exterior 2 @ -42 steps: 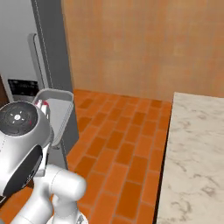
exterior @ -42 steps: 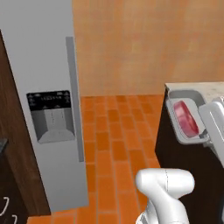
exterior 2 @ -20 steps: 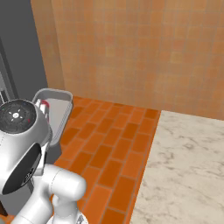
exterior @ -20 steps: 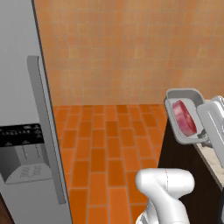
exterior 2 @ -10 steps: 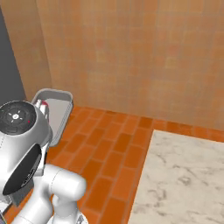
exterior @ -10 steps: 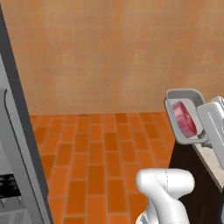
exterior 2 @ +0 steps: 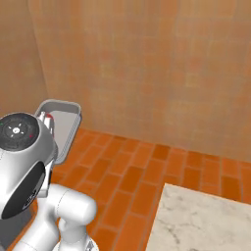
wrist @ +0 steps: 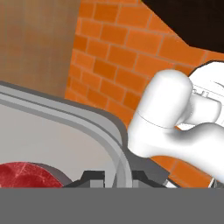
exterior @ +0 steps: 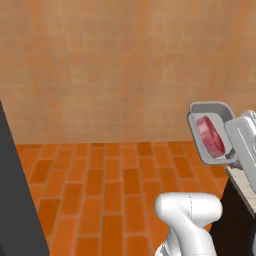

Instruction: Take the meat container that has the steak and place it on the second highest rack of the freezer. Then take the vegetable container that has the lemon wedge and mushroom and place it on the highest rack of the freezer.

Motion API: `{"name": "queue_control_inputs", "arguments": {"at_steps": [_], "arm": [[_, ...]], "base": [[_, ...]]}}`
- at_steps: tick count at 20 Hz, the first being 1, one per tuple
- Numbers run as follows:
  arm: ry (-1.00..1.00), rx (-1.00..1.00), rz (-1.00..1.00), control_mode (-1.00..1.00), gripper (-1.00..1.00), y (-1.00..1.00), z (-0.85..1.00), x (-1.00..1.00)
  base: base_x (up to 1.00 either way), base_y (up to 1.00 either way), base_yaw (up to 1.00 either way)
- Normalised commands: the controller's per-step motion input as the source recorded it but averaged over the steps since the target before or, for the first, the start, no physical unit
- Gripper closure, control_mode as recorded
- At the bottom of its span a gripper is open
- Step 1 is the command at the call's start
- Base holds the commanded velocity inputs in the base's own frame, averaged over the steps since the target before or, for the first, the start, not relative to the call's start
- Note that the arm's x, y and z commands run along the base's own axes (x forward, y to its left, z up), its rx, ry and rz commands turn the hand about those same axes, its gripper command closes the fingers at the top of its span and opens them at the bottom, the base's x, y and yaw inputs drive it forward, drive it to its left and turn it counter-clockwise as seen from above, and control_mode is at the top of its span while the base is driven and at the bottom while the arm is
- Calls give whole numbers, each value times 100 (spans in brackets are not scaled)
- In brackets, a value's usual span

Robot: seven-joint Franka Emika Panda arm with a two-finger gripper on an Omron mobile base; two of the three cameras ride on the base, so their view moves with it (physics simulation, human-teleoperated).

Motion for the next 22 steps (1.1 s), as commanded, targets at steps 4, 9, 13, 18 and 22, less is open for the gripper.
{"name": "queue_control_inputs", "arguments": {"at_steps": [4, 9, 13, 18, 22], "arm": [[0, 0, 0, 100, 100, 0, 0, 0], [0, 0, 0, 100, 100, 0, 0, 0], [0, 0, 0, 100, 100, 0, 0, 0], [0, 0, 0, 100, 100, 0, 0, 0], [0, 0, 0, 100, 100, 0, 0, 0]], "base": [[99, -29, 25], [73, -38, 47], [34, -56, 65], [74, -25, 55], [96, -27, 47]]}}
